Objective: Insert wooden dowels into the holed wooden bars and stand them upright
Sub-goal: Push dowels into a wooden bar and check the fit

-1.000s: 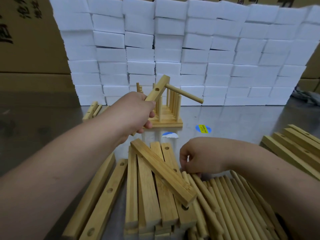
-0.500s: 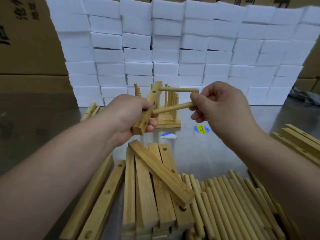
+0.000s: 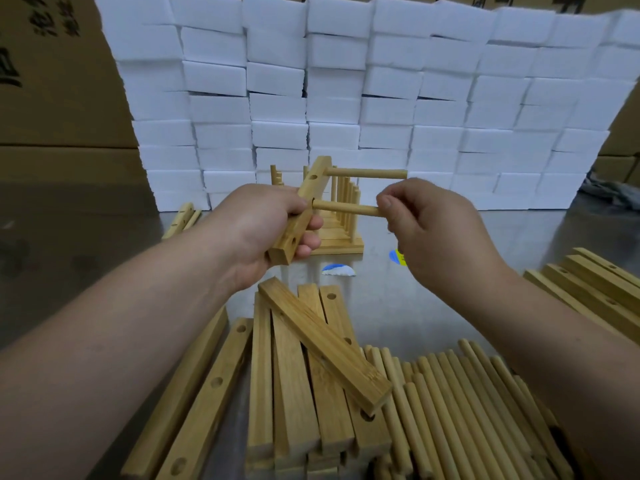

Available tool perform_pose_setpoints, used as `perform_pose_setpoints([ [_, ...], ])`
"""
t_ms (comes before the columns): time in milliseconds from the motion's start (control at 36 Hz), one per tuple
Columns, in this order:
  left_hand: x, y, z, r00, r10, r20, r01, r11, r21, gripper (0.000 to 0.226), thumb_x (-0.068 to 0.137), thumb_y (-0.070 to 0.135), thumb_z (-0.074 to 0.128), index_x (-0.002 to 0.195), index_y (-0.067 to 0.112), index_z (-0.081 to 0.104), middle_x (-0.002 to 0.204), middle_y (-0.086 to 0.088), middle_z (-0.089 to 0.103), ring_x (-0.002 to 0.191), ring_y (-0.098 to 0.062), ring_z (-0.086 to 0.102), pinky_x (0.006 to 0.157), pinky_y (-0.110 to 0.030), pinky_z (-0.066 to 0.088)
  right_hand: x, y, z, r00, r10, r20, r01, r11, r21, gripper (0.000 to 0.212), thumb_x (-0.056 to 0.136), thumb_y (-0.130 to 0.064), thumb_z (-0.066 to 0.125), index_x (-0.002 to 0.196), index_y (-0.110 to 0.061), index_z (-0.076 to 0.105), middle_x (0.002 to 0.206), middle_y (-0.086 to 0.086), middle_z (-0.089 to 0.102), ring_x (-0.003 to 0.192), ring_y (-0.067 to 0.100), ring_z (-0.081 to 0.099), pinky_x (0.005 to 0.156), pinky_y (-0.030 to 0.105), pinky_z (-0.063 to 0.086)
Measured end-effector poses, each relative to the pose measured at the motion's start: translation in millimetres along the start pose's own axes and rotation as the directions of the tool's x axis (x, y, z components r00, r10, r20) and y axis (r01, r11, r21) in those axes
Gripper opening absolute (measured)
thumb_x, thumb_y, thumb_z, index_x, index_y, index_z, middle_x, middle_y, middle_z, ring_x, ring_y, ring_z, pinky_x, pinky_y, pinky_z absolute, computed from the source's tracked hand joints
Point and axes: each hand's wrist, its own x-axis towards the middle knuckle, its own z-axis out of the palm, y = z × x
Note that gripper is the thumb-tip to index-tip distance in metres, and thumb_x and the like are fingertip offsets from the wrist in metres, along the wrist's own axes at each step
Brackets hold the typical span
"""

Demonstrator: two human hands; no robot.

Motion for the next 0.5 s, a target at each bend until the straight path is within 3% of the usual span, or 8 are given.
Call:
perform_pose_setpoints([
  [83,0.2,-0.3,0.0,1.000,0.010,0.014,-0.010,1.000,0.021,0.020,0.094,0.004,0.039,0.090,0.009,0.058,0.070,-0.010,0.062,0.040,-0.011,0.053,0.041,-0.017,0.047,-0.9,-0.8,1.1,0.994,-0.089,0.066,0.093,0.993,-0.071,0.029,0.096,-0.017,0.041,0.090,0.001,0.063,0.078,0.011,0.060,0.077,0.015,0.043,0.067,0.033,0.034],
  [222,1.0,-2.0,-0.1,1.000,0.015,0.020,-0.016,0.997,0.073,0.020,0.093,0.003,0.041,0.097,0.006,0.060,0.067,-0.008,0.062,0.041,-0.012,0.052,0.041,-0.017,0.045,1.2,2.6,0.2,0.993,-0.060,0.101,0.064,0.997,-0.036,0.019,0.094,-0.023,0.047,0.099,-0.019,0.065,0.064,-0.014,0.047,0.072,-0.012,0.045,0.060,0.006,0.033],
  [361,1.1,-2.2,0.0,0.999,0.031,0.032,-0.035,0.994,0.102,0.021,0.092,0.003,0.041,0.095,0.008,0.061,0.067,-0.007,0.062,0.042,-0.012,0.052,0.041,-0.018,0.045,0.7,-0.7,-1.1,0.992,-0.116,0.058,0.121,0.988,-0.095,0.019,0.093,-0.018,0.048,0.095,-0.013,0.067,0.072,-0.011,0.048,0.070,0.011,0.043,0.064,0.004,0.030],
  [500,-0.4,-2.0,0.6,0.997,0.060,0.052,-0.066,0.990,0.123,0.021,0.093,0.004,0.041,0.094,0.010,0.062,0.071,-0.007,0.062,0.043,-0.011,0.053,0.043,-0.018,0.046,2.6,0.9,-3.1,0.991,-0.114,0.069,0.122,0.985,-0.125,0.021,0.094,-0.019,0.047,0.098,-0.016,0.067,0.073,-0.013,0.042,0.071,-0.001,0.044,0.064,0.000,0.028],
])
